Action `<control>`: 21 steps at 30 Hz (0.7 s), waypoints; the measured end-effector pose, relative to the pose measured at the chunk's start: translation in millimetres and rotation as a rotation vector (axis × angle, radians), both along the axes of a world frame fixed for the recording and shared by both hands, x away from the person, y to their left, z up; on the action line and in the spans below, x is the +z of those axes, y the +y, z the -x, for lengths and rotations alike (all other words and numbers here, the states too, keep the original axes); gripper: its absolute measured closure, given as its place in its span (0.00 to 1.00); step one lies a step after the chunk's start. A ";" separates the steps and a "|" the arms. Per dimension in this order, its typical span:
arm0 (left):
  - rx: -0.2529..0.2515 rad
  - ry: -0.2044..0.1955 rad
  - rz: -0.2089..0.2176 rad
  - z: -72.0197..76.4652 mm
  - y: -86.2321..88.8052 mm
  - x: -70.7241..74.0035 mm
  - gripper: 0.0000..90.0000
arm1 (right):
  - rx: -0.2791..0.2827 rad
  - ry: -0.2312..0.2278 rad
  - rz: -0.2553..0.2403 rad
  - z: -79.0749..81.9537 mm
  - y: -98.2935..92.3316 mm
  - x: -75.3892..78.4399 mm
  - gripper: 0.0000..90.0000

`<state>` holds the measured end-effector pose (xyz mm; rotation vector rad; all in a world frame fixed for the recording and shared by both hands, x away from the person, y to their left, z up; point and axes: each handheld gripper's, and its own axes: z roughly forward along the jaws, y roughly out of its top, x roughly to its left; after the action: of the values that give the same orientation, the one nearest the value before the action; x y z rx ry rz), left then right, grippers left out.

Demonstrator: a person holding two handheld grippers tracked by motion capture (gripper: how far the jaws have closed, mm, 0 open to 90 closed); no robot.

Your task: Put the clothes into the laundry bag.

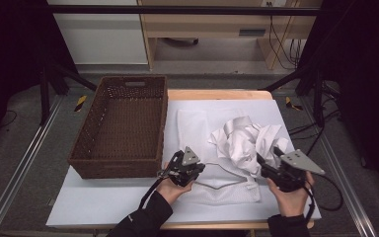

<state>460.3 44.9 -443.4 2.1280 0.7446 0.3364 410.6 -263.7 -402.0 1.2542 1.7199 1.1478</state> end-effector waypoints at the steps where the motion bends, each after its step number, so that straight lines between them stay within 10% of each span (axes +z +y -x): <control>1: 0.002 0.000 0.000 0.1 -0.4 0.0 0.99 | -0.037 0.024 -0.014 -1.3 -8.8 -2.1 0.35; 8: 0.000 0.009 0.027 -0.3 -0.8 2.0 0.99 | -0.074 0.149 -0.042 -20.7 -24.1 -33.1 0.46; 12: -0.001 0.021 0.042 -0.8 -0.9 3.1 0.99 | -0.019 0.164 -0.048 -20.5 -24.5 -37.5 0.93; 21: 0.008 0.062 0.068 -6.3 -8.3 7.2 0.99 | 0.236 -0.018 -0.059 6.9 -7.5 0.1 0.95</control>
<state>466.6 36.6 -436.2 2.0797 0.7894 0.2473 403.6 -271.2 -401.9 1.0927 1.8691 1.3503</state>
